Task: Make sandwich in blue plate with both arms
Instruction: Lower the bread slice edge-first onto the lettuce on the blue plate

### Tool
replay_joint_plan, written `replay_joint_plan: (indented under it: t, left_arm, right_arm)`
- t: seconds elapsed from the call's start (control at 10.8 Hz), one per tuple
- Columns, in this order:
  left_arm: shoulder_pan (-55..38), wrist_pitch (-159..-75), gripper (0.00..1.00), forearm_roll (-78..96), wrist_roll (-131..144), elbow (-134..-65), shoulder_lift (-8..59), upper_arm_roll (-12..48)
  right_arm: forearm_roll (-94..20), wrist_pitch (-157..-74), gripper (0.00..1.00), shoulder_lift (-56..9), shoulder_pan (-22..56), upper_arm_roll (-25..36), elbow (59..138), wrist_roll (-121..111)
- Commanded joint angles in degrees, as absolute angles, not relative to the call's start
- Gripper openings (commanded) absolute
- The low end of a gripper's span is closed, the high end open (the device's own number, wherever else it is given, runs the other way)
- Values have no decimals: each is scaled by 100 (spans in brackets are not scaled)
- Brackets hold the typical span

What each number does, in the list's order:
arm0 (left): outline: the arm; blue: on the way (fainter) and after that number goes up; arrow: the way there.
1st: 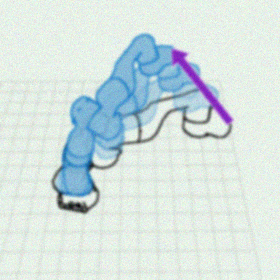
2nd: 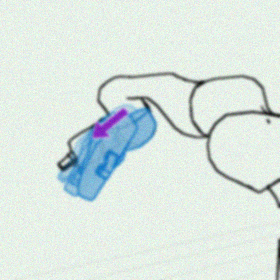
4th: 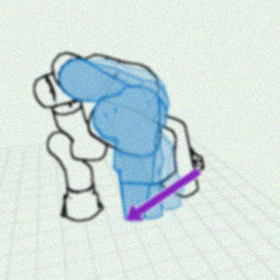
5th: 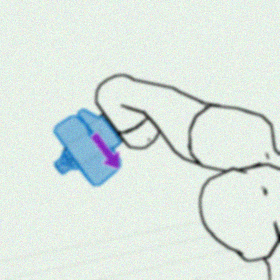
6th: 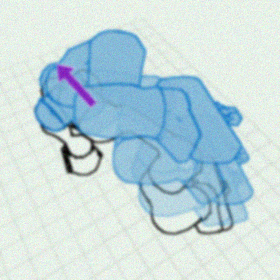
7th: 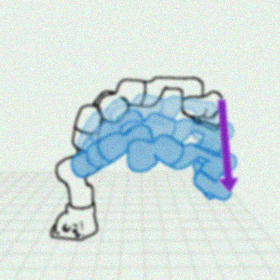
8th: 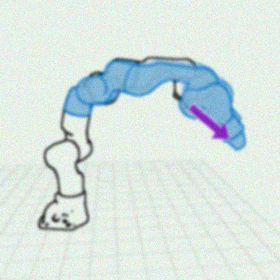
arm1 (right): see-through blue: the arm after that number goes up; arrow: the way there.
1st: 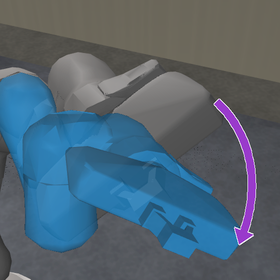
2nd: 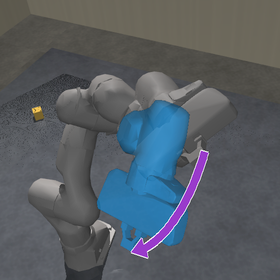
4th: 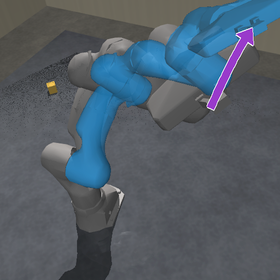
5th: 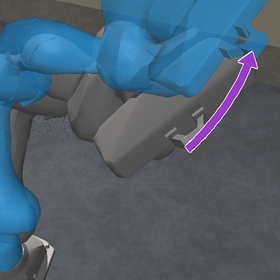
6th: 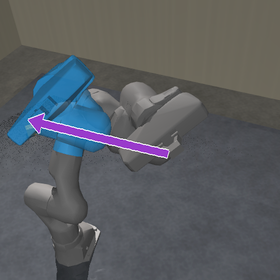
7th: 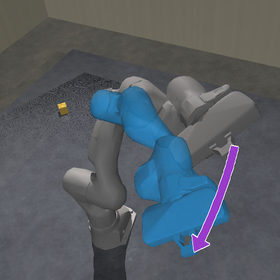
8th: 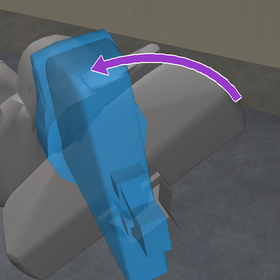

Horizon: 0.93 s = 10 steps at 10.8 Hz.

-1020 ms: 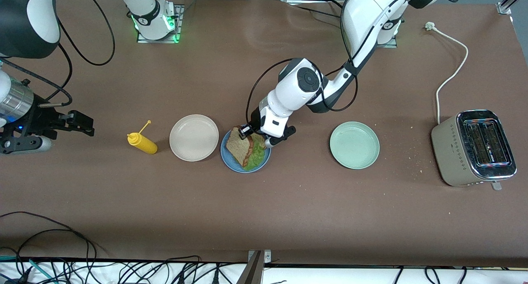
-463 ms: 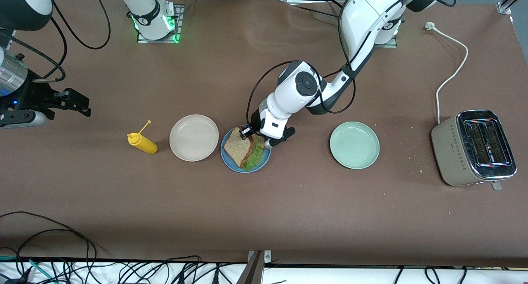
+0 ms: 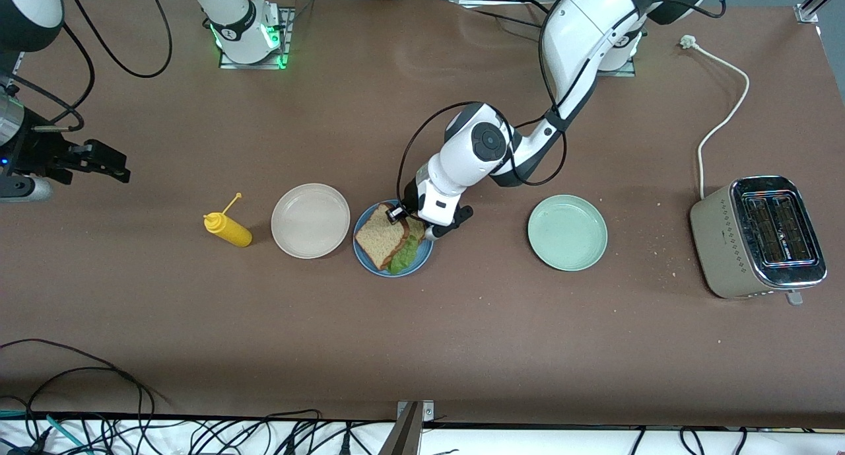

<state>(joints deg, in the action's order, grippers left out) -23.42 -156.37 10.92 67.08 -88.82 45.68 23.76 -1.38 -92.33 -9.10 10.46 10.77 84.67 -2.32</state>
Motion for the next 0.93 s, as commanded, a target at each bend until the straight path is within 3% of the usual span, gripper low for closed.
replay_joint_plan:
  t: [0.0, 0.83]
  left_arm:
    - [-2321, -15487, 0, 1213, 6706, -8930, 4526, 2338]
    - [-2312, -15240, 0, 1178, 6653, -8938, 4711, 2329]
  right_arm:
    - [-132, -8552, 100, -720, 1046, 1090, 8596, -202]
    - [-97, -8797, 100, -747, 1046, 1090, 8587, -211]
